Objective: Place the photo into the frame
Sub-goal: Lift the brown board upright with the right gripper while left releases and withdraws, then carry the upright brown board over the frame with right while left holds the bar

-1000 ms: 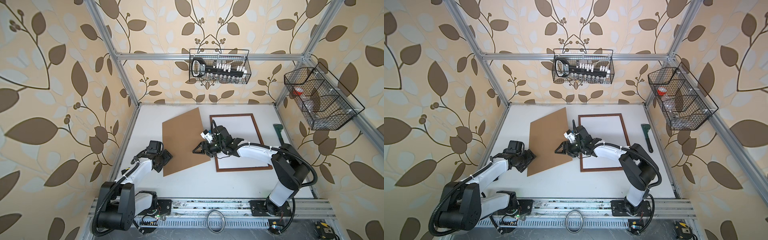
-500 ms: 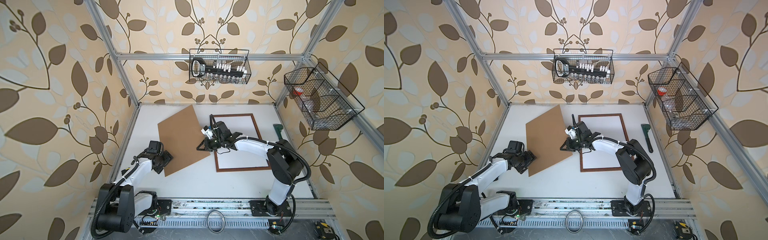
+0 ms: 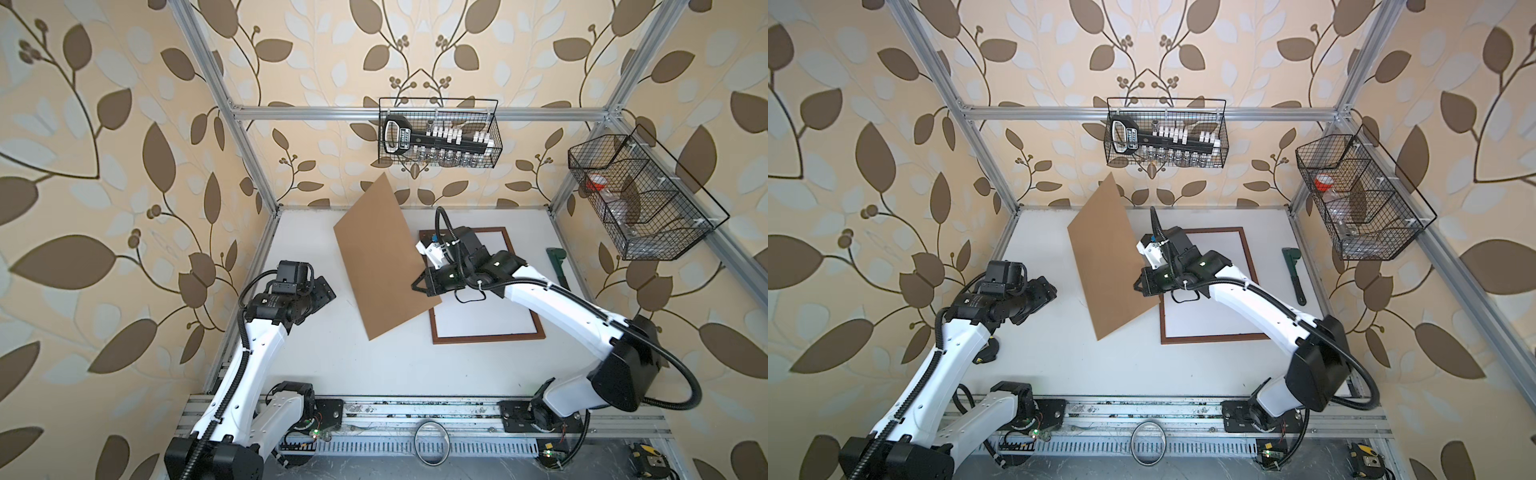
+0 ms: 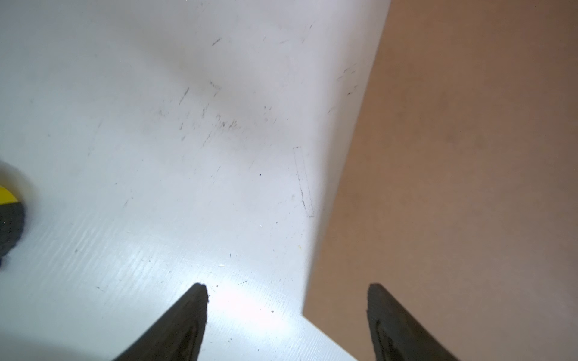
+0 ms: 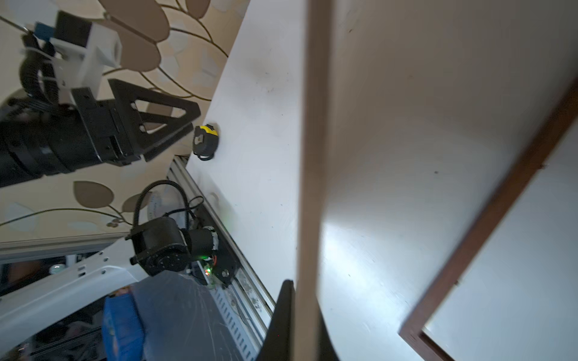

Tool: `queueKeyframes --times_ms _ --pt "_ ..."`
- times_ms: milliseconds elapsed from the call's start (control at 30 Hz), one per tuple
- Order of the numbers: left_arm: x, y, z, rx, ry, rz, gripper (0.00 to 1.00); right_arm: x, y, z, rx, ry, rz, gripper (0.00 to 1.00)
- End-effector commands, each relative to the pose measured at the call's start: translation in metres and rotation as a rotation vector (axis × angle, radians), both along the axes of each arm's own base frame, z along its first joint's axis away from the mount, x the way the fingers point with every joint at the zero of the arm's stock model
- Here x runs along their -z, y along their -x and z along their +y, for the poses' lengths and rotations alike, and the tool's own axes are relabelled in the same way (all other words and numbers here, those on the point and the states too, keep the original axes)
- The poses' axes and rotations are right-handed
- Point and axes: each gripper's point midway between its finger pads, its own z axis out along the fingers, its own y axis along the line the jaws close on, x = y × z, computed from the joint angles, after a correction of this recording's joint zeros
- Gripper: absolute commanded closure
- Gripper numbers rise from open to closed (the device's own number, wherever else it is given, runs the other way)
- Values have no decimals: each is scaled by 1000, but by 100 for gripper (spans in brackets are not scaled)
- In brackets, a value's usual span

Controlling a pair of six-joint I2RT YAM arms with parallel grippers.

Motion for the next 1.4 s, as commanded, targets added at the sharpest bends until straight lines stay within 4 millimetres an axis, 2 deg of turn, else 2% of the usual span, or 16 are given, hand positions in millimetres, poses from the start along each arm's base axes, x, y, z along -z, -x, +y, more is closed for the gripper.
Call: queueKeyframes --times_ms 0,100,233,533,600,667,1033,1200,1367 --pt "-10 -2 -6 64 -47 -18 20 -54 1 -55 57 190 -245 100" --pt "-12 -11 -23 100 -49 -43 21 -91 6 -84 131 215 -332 100" --pt "-1 -20 -64 170 -41 -69 21 -141 11 -107 204 191 -449 100" --pt "35 -38 -207 441 -28 -128 20 -214 14 -139 324 157 -642 100" --pt "47 -41 -236 495 -43 -108 21 -225 14 -141 341 126 -674 100" --pt "56 -45 -256 534 -104 -106 21 -231 13 -137 325 92 -684 100" --pt "105 -71 -303 592 -170 -31 28 -226 9 -134 319 88 -711 100" --pt "121 -79 -306 594 -227 -4 32 -227 7 -136 322 78 -721 100" --pt "128 -85 -308 604 -259 -9 38 -217 2 -133 312 79 -700 100"
